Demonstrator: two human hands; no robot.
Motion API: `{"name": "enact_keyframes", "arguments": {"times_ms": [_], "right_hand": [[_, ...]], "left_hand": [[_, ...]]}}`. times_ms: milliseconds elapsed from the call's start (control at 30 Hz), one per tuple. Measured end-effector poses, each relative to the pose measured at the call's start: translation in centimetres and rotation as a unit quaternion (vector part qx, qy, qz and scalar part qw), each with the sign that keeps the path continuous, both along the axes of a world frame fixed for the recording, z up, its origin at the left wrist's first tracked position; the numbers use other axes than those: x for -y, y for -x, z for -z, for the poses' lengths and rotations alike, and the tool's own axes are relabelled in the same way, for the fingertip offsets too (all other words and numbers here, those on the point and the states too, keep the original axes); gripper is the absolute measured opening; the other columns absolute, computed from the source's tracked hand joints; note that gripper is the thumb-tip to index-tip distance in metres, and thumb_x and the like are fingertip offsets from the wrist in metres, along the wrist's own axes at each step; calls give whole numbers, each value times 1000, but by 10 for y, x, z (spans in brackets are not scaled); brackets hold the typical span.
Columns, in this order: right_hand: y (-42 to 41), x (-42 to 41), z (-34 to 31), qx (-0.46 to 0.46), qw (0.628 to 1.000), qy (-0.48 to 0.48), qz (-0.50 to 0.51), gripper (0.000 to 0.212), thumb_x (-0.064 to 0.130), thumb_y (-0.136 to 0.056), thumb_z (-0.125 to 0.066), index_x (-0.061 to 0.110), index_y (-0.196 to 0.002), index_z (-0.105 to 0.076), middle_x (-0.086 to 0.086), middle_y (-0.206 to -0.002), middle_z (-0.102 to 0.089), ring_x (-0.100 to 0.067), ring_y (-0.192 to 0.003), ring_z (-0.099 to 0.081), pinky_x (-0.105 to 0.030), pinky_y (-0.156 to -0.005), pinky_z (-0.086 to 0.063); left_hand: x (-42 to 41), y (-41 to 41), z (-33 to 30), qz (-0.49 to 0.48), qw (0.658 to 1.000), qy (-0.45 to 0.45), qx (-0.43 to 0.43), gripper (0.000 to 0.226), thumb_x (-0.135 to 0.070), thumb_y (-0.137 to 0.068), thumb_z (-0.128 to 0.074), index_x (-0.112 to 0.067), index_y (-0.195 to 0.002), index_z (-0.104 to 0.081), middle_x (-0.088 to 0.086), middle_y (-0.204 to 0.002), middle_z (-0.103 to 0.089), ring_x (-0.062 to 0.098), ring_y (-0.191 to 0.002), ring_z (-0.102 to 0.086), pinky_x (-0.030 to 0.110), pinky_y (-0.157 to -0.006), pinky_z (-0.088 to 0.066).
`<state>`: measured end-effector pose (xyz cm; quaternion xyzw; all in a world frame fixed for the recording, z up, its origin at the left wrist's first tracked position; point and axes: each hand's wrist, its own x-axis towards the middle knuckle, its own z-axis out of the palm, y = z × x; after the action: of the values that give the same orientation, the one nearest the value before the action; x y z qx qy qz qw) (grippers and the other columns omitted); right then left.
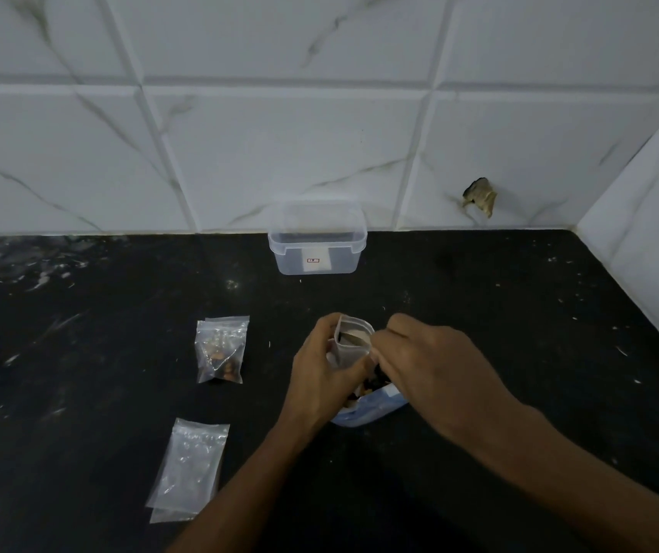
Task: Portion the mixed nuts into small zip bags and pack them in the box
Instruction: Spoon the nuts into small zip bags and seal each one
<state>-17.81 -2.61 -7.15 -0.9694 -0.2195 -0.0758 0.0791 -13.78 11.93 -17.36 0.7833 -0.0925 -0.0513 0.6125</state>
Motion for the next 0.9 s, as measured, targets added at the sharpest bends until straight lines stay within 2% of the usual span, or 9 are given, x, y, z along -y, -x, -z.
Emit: {"name": "enact_keyframes", "arguments": {"times_ms": [100, 233, 367, 467, 567, 667, 733, 800, 900], "right_hand": [[5, 6, -7, 8, 1000, -16, 10, 10, 9, -73, -71, 15, -74, -63, 1, -70, -55, -4, -49, -39, -11, -45, -30], [-2, 37, -30, -4, 974, -177, 142, 9, 16, -87, -61, 20, -90, -69, 11, -75, -58, 0, -60, -55, -12, -58, -42], [-11, 55, 4, -51, 970, -116, 209, 12, 15, -91, -61, 19, -81, -68, 7, -71, -57, -4, -59, -55, -21, -56, -46], [-6, 46, 50, -99, 980, -14, 174, 7, 21, -92, -60, 18, -94, -65, 5, -84, -55, -6, -69, -53, -17, -61, -41], [1, 38, 79, -136, 978, 52, 148, 24, 13, -74, -79, 15, -94, -67, -2, -92, -64, -10, -64, -62, -21, -56, -51], [-1, 31, 90, -130, 980, 32, 147, 30, 5, -59, -87, 12, -82, -69, -5, -84, -66, -12, -55, -62, -23, -47, -51], [-8, 30, 94, -126, 975, -8, 185, 16, 12, -87, -66, 10, -103, -65, -5, -102, -63, -16, -82, -64, -28, -70, -52], [-11, 36, 96, -145, 962, -50, 227, 21, 14, -98, -48, 7, -115, -59, -6, -108, -61, -18, -95, -61, -28, -82, -49], [-7, 43, 98, -97, 960, -118, 236, 15, 11, -95, -53, 9, -101, -67, -2, -87, -60, -9, -74, -58, -26, -68, -52]], "left_hand": [[-2, -1, 2, -14, 1000, 11, -1, 45, -28, -81, -78, -38, -117, -53, -11, -111, -65, 0, -103, -63, 17, -80, -52], [-15, -3, 2, -32, 999, 17, -4, 45, -31, -81, -77, -48, -112, -49, -12, -115, -61, -1, -105, -61, 19, -78, -54], [-31, 0, 10, -61, 998, 20, -3, 48, -49, -77, -76, -46, -118, -51, -13, -118, -60, 3, -109, -60, 25, -81, -55], [-35, 5, 13, -63, 998, 10, 6, 53, -58, -73, -71, -46, -120, -51, -13, -120, -59, 5, -112, -58, 31, -86, -55], [-33, 10, 16, -59, 998, 15, 7, 50, -52, -73, -73, -50, -118, -52, -13, -120, -58, 5, -112, -58, 35, -87, -56], [-32, 12, 19, -52, 998, 26, -7, 52, -49, -72, -75, -50, -119, -53, -11, -121, -59, 7, -112, -60, 40, -88, -57], [-31, 12, 20, -42, 998, 40, -22, 54, -47, -73, -76, -44, -122, -54, -9, -121, -61, 9, -112, -61, 43, -90, -57], [-31, 10, 20, -39, 997, 54, -28, 54, -43, -74, -76, -39, -123, -55, -9, -119, -63, 10, -111, -62, 45, -91, -56], [-31, 6, 18, -32, 997, 56, -36, 54, -43, -74, -76, -37, -123, -55, -11, -118, -63, 10, -112, -62, 47, -93, -55]]}}
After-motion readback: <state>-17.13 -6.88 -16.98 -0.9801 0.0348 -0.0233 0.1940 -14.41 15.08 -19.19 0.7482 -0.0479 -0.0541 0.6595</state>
